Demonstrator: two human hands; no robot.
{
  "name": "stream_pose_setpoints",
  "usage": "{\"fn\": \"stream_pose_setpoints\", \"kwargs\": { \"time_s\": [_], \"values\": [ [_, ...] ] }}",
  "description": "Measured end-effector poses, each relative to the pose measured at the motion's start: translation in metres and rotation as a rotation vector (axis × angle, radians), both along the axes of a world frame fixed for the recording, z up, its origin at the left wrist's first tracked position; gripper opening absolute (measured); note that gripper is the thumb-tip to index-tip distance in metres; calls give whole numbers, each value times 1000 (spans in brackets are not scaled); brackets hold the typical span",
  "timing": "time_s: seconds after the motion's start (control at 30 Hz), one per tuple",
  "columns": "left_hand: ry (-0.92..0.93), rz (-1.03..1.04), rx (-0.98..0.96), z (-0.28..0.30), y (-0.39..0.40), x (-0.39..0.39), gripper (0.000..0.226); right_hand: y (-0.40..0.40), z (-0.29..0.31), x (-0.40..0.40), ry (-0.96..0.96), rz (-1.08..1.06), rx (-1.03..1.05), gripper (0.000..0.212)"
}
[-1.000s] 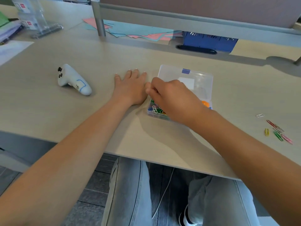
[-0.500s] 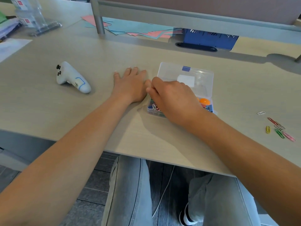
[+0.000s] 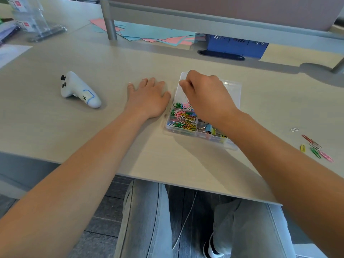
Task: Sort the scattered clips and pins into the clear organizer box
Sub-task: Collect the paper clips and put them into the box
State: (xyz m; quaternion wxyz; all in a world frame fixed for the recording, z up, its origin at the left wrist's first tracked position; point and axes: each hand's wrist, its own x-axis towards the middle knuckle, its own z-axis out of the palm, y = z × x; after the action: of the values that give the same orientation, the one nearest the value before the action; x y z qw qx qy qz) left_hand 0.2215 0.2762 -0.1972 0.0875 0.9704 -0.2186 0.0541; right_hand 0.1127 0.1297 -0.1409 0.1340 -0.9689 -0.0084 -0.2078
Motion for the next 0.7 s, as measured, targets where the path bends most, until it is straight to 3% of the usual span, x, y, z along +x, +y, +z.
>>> {"fn": "stream_pose_setpoints", "kwargs": {
  "time_s": [0.23, 0.5, 0.7],
  "values": [
    [7, -4, -12, -1, 0, 1, 58, 10, -13, 5, 35, 4, -96, 30],
    [-2, -6, -12, -3, 0, 3, 57, -8, -1, 12, 15, 5, 17, 32],
    [-5, 2, -13, -2, -1, 2, 57, -20, 3, 10, 227, 171, -30, 36]
  ]
}}
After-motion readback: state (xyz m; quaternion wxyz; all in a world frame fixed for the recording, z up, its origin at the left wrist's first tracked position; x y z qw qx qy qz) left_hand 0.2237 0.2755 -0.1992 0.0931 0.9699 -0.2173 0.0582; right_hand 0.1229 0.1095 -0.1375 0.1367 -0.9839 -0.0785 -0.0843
